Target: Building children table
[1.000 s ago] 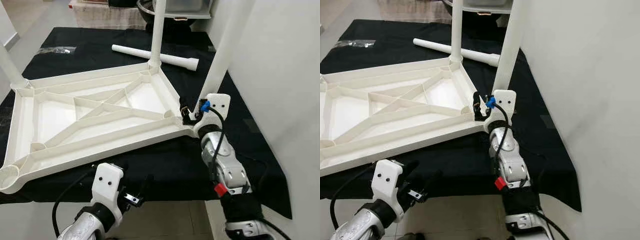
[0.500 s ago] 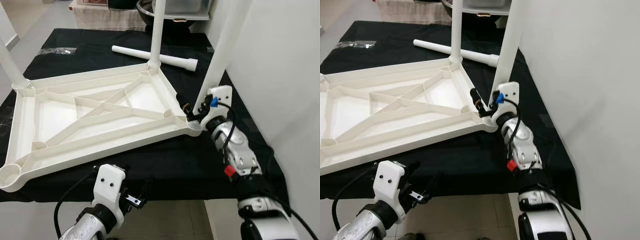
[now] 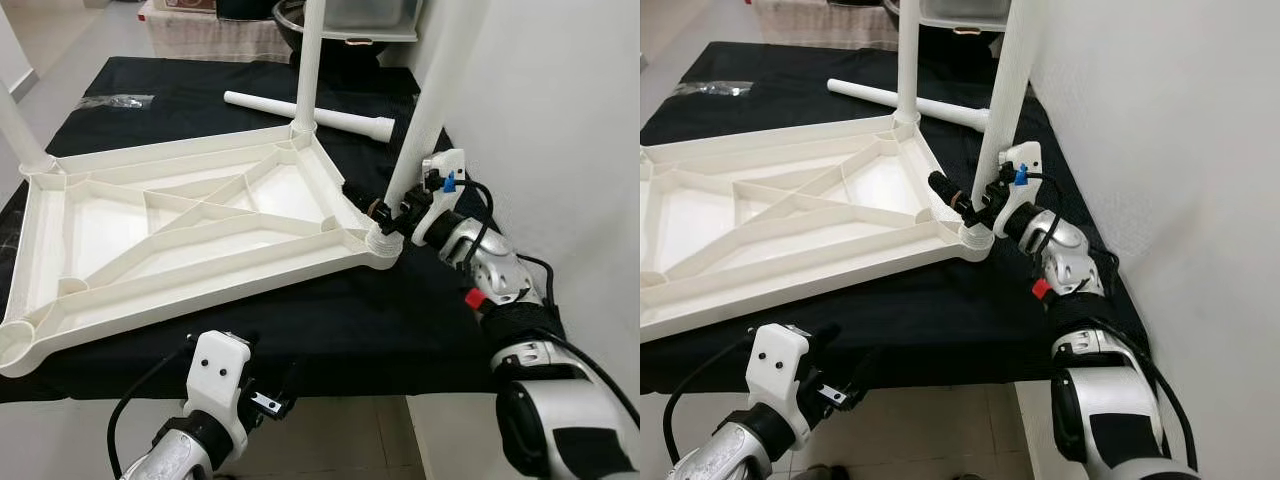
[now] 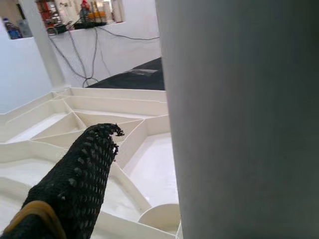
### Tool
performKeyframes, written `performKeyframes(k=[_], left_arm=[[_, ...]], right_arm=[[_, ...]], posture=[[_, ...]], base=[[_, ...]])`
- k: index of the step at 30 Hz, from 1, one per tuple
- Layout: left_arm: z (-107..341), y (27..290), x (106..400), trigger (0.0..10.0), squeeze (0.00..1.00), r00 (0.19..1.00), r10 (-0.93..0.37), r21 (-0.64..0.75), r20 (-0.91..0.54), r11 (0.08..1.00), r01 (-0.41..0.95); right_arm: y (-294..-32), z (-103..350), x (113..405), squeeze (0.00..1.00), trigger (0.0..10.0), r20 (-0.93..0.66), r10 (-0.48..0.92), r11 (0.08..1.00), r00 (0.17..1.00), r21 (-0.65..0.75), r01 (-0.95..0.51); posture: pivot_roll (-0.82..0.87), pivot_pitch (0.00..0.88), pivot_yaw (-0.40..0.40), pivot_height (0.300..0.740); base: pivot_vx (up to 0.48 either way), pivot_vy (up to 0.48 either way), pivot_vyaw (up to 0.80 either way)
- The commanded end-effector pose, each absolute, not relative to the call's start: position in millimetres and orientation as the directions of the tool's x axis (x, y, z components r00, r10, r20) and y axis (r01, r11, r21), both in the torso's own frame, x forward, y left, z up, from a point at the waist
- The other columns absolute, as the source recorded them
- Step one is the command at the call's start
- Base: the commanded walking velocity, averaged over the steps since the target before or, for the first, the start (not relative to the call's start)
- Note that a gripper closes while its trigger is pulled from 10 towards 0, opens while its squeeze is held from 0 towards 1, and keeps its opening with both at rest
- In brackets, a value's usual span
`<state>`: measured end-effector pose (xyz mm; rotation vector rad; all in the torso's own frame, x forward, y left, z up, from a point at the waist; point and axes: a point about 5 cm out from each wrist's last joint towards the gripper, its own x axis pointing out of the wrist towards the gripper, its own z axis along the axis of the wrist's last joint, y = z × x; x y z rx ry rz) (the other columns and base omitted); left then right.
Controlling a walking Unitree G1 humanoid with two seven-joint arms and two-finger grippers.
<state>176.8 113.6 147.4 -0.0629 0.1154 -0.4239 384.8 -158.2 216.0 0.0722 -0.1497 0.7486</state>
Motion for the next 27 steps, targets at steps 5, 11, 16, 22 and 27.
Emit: performKeyframes(k=[5,11,16,22,27], left_arm=[[146,114,175,10.0,0.0,0.903,-0.415,-0.079,-0.109,0.909,0.408],[146,114,175,10.0,0.0,0.903,-0.416,-0.075,-0.109,0.909,0.409],[146,115,175,10.0,0.0,0.904,-0.413,-0.073,-0.11,0.91,0.407],[147,115,174,10.0,0.0,0.903,-0.414,-0.07,-0.11,0.91,0.409],[147,114,174,10.0,0.0,0.903,-0.416,-0.07,-0.11,0.909,0.41]], right_arm=[[-153,221,386,0.0,10.0,0.147,0.776,0.619,0.613,0.009,-0.786],[-150,220,381,0.0,10.0,0.134,0.884,0.445,0.448,0.052,-0.894],[-147,221,374,0.0,10.0,0.141,0.943,0.292,0.3,0.074,-0.953],[-141,220,374,0.0,10.0,0.135,0.955,0.26,0.265,0.058,-0.964],[-141,221,373,0.0,10.0,0.145,0.967,0.2,0.208,0.065,-0.978]], posture=[[0.17,0.143,-0.106,0.74],[0.18,0.145,-0.107,0.74],[0.18,0.149,-0.108,0.74],[0.18,0.15,-0.107,0.74],[0.19,0.15,-0.109,0.74]], base=[[0.0,0.0,0.0],[0.0,0.0,0.0],[0.0,0.0,0.0],[0.0,0.0,0.0],[0.0,0.0,0.0]])
